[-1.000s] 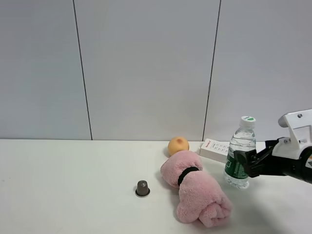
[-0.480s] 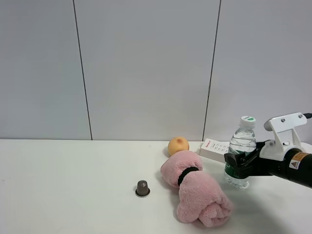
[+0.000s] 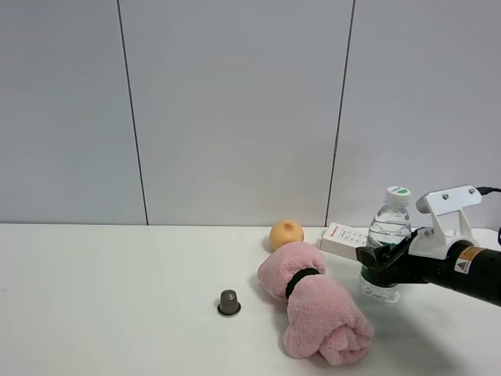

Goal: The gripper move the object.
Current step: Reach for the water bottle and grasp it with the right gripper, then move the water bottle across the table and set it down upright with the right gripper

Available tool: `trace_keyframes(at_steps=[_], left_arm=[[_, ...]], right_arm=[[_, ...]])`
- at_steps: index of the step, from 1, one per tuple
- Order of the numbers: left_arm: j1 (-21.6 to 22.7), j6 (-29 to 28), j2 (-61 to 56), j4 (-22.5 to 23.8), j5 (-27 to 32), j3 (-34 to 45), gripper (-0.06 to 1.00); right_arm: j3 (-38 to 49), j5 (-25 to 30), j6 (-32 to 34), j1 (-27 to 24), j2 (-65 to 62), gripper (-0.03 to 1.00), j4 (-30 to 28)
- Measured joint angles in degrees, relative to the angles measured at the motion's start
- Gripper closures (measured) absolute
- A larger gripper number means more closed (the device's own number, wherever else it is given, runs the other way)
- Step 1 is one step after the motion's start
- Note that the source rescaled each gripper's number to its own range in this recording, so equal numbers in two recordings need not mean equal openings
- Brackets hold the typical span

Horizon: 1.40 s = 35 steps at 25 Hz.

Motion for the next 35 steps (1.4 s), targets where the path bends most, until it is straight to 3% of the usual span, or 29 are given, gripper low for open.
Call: trace_keyframes(at_steps=[2,9,12,16,19,21,26,31,35], left_arm=[[0.00,0.00,0.00,0.00,0.00,0.00,-0.06],[0.00,0.00,0.00,0.00,0.00,0.00,-0.06],[0.00,0.00,0.00,0.00,0.00,0.00,-0.06],[0.00,0.00,0.00,0.00,0.00,0.00,-0.06],[0.00,0.00,0.00,0.00,0.00,0.00,-0.06],[0.00,0.00,0.00,0.00,0.00,0.00,-0.06],[0.00,0.00,0.00,0.00,0.00,0.00,-0.06],[0.00,0.00,0.00,0.00,0.00,0.00,-0.06],[0.00,0.00,0.00,0.00,0.00,0.00,-0.06]], right_arm=[[0.00,0.00,0.88,0.00,0.00,0.97,-0.18],[0.00,0.18,4.51,0.00,-0.20,0.96,-0.20],[0.06,2.65,4.97,0.00,-2.23,0.96,-1.41],[0.23,9.83,4.97,0.00,-11.13,0.96,-3.17],[0.23,19.13,5.10,1.09,-20.16,0.96,-3.78],[0.23,23.23,5.26,3.17,-25.68,0.96,-4.03],[-3.55,27.43,9.46,10.84,-30.58,0.96,-5.34],[-12.96,34.43,11.08,18.08,-26.40,0.96,-5.51],[-22.72,36.59,11.14,22.27,-19.42,0.96,-5.46]])
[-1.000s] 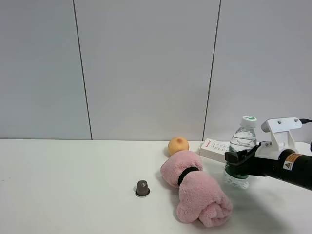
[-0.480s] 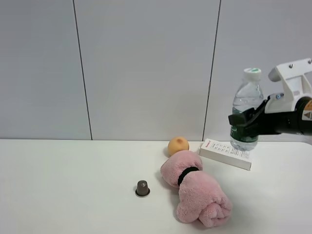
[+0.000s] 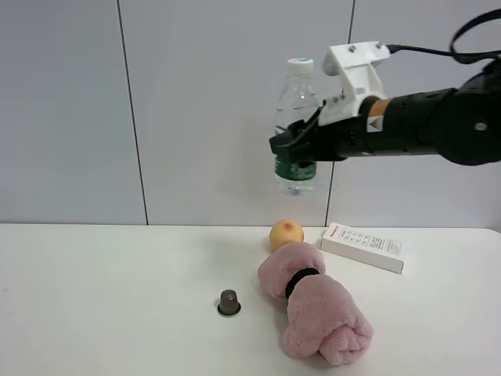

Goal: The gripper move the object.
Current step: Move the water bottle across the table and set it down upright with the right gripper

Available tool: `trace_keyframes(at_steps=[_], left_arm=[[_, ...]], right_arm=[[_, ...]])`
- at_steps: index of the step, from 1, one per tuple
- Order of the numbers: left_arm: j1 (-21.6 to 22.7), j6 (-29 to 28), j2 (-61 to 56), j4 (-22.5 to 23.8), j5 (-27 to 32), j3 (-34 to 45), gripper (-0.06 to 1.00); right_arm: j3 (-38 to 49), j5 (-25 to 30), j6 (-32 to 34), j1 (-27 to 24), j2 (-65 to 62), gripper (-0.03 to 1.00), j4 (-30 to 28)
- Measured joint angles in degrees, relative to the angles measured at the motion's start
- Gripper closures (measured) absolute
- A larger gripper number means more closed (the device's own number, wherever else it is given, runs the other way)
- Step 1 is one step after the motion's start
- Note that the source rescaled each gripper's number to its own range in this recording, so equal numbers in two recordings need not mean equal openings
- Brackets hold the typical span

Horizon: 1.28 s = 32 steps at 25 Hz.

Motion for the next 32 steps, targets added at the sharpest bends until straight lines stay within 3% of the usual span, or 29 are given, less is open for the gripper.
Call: trace_keyframes(at_steps=[6,12,19,32], left_arm=[[0.00,0.00,0.00,0.00,0.00,0.00,-0.06],[0.00,0.00,0.00,0.00,0.00,0.00,-0.06],[0.00,0.00,0.00,0.00,0.00,0.00,-0.06],[0.00,0.00,0.00,0.00,0.00,0.00,-0.06]], right_arm=[[-14.37,2.71,0.34,5.81,13.14,0.96,0.06],[-22.89,4.82,0.60,8.94,24.14,0.96,-0.04],[-23.87,6.93,0.85,9.00,29.37,0.96,0.14],[-24.31,4.89,0.80,9.00,32.84,0.96,0.16]])
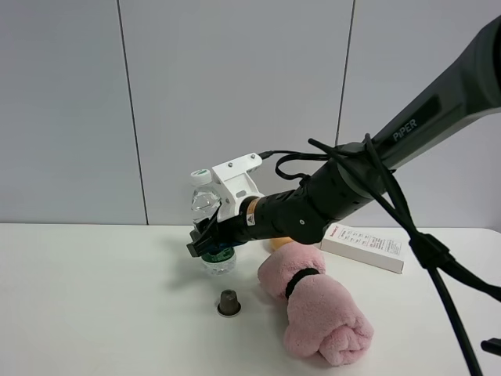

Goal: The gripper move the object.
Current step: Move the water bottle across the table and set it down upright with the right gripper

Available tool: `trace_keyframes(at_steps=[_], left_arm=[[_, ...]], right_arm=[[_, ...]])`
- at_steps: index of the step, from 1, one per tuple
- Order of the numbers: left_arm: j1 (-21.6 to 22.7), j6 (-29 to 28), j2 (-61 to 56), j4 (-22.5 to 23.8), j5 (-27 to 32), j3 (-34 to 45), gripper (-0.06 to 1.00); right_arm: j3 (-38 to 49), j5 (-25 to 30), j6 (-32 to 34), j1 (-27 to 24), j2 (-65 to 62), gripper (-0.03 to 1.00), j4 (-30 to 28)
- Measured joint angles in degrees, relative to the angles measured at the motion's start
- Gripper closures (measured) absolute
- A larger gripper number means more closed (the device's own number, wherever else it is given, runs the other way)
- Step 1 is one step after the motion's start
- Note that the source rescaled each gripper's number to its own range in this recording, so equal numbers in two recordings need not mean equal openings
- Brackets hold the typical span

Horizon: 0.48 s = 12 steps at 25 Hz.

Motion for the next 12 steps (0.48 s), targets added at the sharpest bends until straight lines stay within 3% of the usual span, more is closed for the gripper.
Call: trace_keyframes(at_steps=[8,9,11,12], left_arm=[[0.00,0.00,0.00,0.00,0.00,0.00,-0.06],[0.00,0.00,0.00,0.00,0.00,0.00,-0.06],[0.00,0.00,0.00,0.00,0.00,0.00,-0.06],[0.00,0.00,0.00,0.00,0.00,0.00,-0.06]], right_arm=[[0.00,1.13,1.84,0.00,-0.39,0.95,0.00],[0.00,2.08,2.90,0.00,-0.81,0.84,0.00],[-0.05,3.90,5.77,0.00,-2.26,0.42,0.00],[-0.11,5.20,6.54,0.00,-3.03,0.26,-0.13]])
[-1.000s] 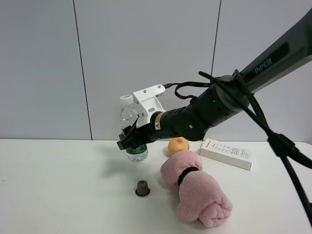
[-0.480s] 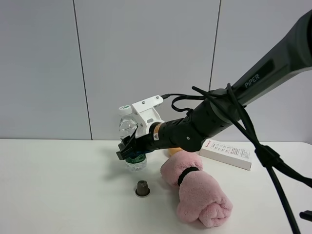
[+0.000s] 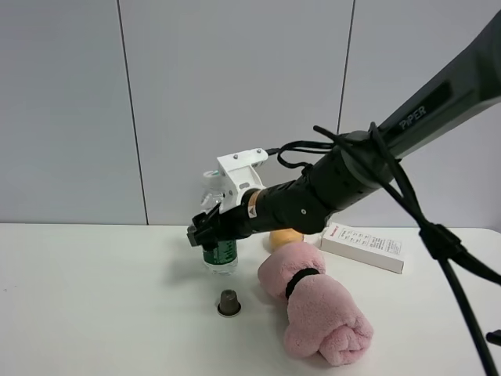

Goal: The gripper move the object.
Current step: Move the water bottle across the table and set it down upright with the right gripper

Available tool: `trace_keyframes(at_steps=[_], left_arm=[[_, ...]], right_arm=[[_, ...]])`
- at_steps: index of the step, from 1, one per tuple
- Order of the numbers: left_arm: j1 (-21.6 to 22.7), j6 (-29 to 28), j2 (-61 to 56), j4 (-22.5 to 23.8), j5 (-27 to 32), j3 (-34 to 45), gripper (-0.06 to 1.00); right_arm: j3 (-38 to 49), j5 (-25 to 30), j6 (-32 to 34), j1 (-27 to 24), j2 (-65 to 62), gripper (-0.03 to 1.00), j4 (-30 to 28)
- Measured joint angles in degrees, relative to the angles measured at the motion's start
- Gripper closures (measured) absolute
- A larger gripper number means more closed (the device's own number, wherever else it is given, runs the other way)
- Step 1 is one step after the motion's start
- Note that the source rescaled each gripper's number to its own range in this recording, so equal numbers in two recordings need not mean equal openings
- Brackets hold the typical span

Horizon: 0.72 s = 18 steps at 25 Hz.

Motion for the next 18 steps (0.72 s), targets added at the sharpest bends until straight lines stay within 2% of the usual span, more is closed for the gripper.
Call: trace_keyframes(at_steps=[1,2,4,12,18], left_arm=[[0.00,0.00,0.00,0.00,0.00,0.00,-0.06],[0.00,0.00,0.00,0.00,0.00,0.00,-0.06],[0.00,0.00,0.00,0.00,0.00,0.00,-0.06],[0.00,0.00,0.00,0.00,0.00,0.00,-0.06],[0.00,0.00,0.00,0.00,0.00,0.00,-0.06]], right_arm=[[-0.10,1.02,0.44,0.00,-0.83,0.14,-0.50],[-0.13,1.94,0.77,0.00,-1.46,0.07,-1.05],[-0.27,3.08,0.94,0.00,-1.90,0.01,-2.52],[-0.27,5.33,2.00,0.07,-6.24,-0.03,-3.31],[-0.27,16.28,2.00,2.93,-17.52,-0.03,-3.48]])
